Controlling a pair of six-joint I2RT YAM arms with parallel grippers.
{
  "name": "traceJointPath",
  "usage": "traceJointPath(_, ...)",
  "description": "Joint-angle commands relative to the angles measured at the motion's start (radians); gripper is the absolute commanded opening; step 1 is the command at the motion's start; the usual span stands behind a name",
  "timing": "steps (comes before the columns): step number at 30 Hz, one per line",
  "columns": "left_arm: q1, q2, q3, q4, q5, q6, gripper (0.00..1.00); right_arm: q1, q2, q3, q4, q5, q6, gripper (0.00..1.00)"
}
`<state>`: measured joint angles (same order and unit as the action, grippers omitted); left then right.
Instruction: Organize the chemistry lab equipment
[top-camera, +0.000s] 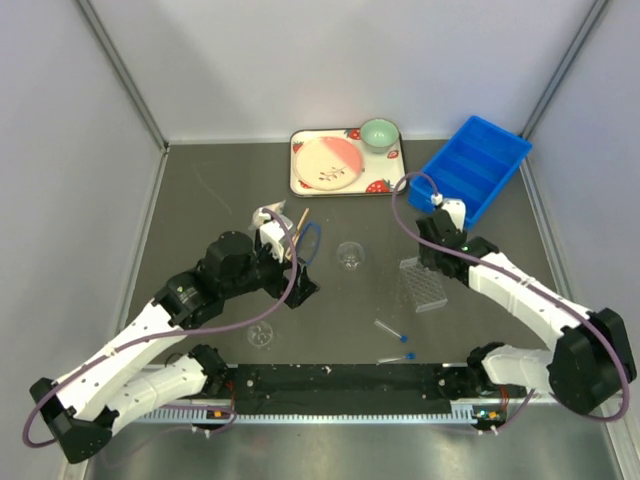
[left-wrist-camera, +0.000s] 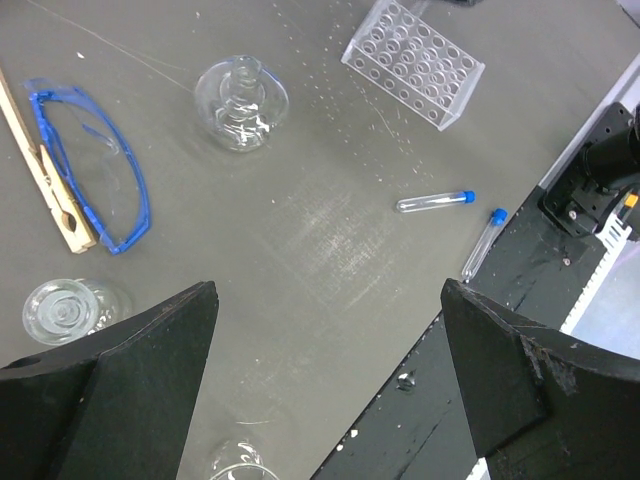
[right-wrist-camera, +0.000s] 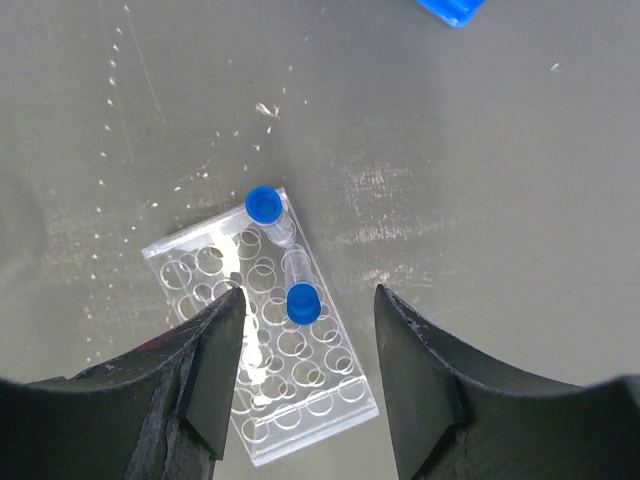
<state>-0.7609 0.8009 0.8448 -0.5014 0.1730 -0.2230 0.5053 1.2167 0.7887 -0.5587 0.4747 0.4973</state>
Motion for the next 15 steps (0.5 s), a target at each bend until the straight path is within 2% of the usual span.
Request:
traceJointPath(1,-0.005,0.035,-0.007,0.017,0.059,0.031,0.99,-0.010,-0.103,0.106,-0.087,0.035,-0.017,0.54)
traceJointPath(7,-0.100,0.130,0.002,0.046,-0.006,0.027,0.99,-0.008,-0.250,0.187,-0.223,0.038,-0.037,0.56)
traceJointPath(8,-0.150,0.151,0.016,0.052,-0.048,0.028,0.99,-0.008,-0.264,0.208,-0.236,0.032,-0.040,0.56)
traceJointPath(10,-0.228,0.231,0.031,0.066,-0.104,0.031,0.98,-0.008,-0.304,0.227,-0.270,0.015,-0.043,0.56)
traceJointPath(15,-0.325,0.439,0.076,0.136,-0.165,0.057,0.98,-0.007,-0.351,0.253,-0.305,-0.047,-0.048,0.56)
